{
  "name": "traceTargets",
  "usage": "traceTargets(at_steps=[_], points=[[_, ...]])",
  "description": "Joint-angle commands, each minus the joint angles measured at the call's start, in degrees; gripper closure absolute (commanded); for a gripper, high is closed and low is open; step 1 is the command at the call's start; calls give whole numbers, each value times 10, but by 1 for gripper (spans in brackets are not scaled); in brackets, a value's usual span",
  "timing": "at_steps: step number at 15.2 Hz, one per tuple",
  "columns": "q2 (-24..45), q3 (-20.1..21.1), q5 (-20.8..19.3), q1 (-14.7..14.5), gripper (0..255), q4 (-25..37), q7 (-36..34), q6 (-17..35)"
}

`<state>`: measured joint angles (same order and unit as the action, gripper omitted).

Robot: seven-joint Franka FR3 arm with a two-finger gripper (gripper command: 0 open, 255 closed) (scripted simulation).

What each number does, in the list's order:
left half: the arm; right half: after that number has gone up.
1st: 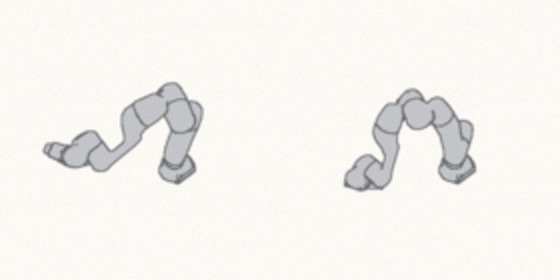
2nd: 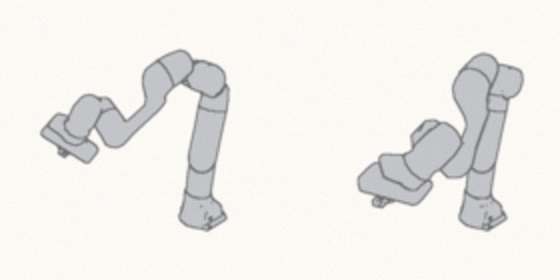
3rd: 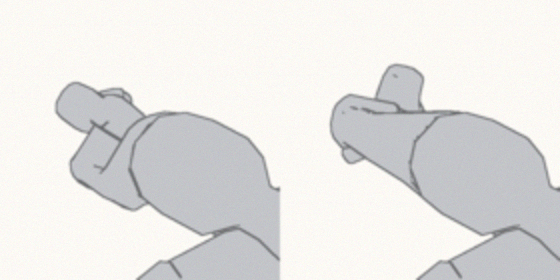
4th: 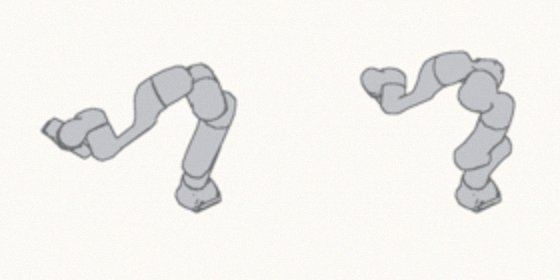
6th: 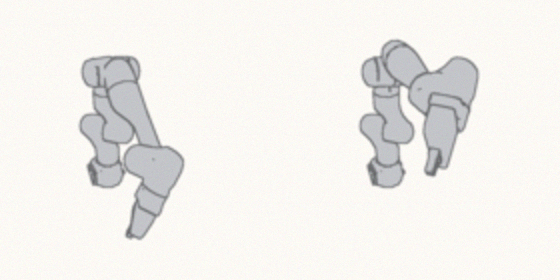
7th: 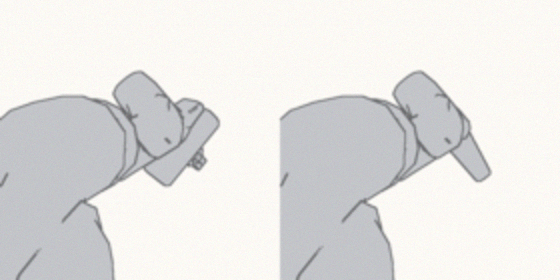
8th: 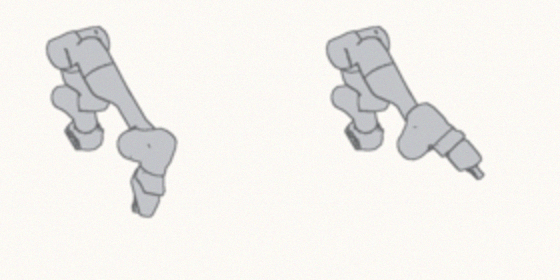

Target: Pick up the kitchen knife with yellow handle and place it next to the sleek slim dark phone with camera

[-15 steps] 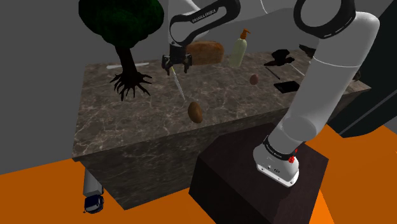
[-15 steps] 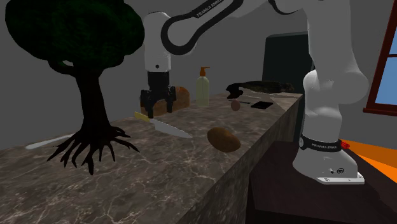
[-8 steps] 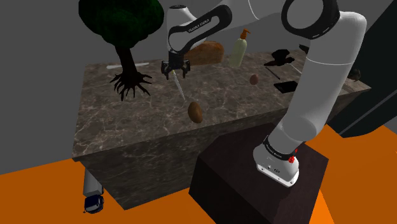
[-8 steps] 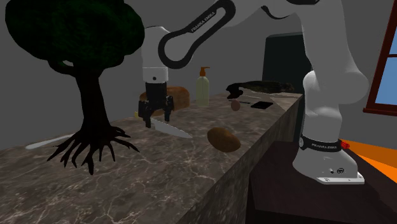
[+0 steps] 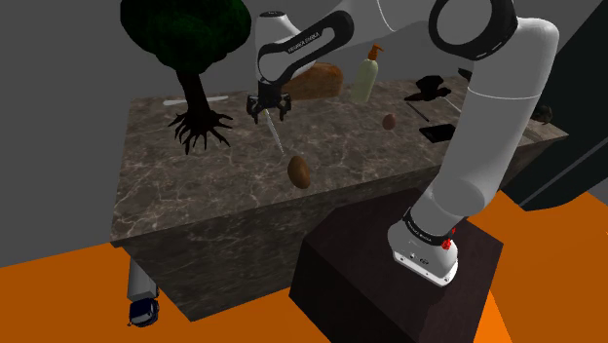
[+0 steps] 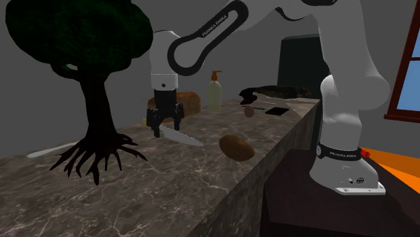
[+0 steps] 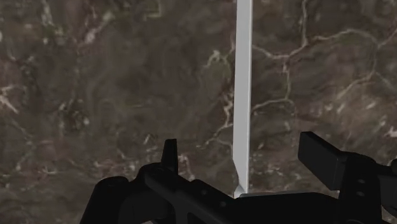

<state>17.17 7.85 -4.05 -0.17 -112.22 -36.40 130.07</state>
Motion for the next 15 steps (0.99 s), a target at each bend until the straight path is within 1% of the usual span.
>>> traceTargets(at_steps=[1, 2, 11, 15], points=[[0, 0, 0, 0, 0, 0, 0, 0], [0, 0, 0, 0, 255, 0, 0, 0], [0, 0, 0, 0, 255, 0, 0, 0], [-16, 1, 4, 1, 255, 10, 3, -26]])
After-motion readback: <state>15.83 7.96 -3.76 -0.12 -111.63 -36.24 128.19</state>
